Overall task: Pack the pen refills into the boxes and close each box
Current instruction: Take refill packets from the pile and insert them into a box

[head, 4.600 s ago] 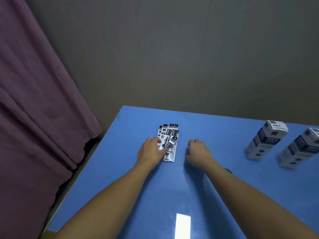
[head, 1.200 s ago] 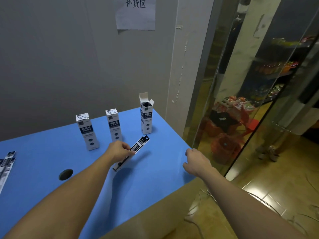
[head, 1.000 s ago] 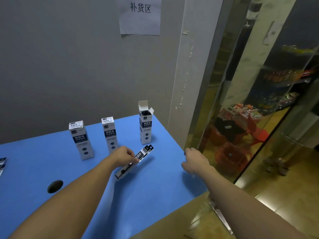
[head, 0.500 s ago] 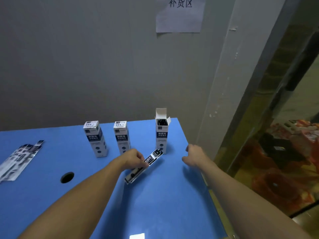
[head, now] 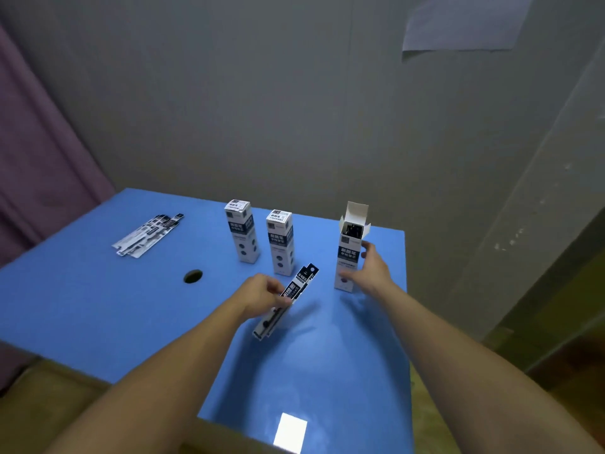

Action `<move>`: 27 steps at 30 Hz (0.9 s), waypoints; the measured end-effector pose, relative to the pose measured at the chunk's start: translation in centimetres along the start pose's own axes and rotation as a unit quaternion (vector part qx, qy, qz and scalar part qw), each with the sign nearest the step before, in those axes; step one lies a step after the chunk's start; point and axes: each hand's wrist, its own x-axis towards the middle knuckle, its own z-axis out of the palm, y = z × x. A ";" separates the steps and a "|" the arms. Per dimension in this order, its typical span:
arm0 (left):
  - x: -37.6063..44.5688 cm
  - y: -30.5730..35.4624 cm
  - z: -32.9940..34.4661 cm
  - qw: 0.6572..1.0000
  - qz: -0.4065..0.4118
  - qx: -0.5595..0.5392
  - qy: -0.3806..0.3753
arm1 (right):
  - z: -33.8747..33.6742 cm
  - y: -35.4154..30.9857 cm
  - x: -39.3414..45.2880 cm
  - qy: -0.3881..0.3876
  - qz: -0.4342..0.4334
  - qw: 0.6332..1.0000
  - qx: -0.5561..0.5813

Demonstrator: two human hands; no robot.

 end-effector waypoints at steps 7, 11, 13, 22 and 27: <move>-2.3 0.1 -3.4 0.997 0.016 -0.053 0.051 | 0.8 -1.6 0.7 0.017 -0.017 0.999 0.032; -3.1 1.6 -5.7 0.989 0.071 -0.113 0.060 | 0.7 -2.6 -0.7 0.042 -0.093 0.994 0.046; -3.2 2.7 -6.7 0.979 0.116 -0.161 0.056 | 0.3 -3.2 -1.3 0.053 -0.110 0.991 0.056; -5.2 9.9 -9.6 0.908 0.285 -0.294 0.092 | -1.3 -4.4 -2.1 0.094 -0.141 0.985 0.039; -5.8 12.2 -9.6 0.884 0.336 -0.312 0.093 | -1.3 -4.5 -2.6 0.102 -0.146 0.984 0.022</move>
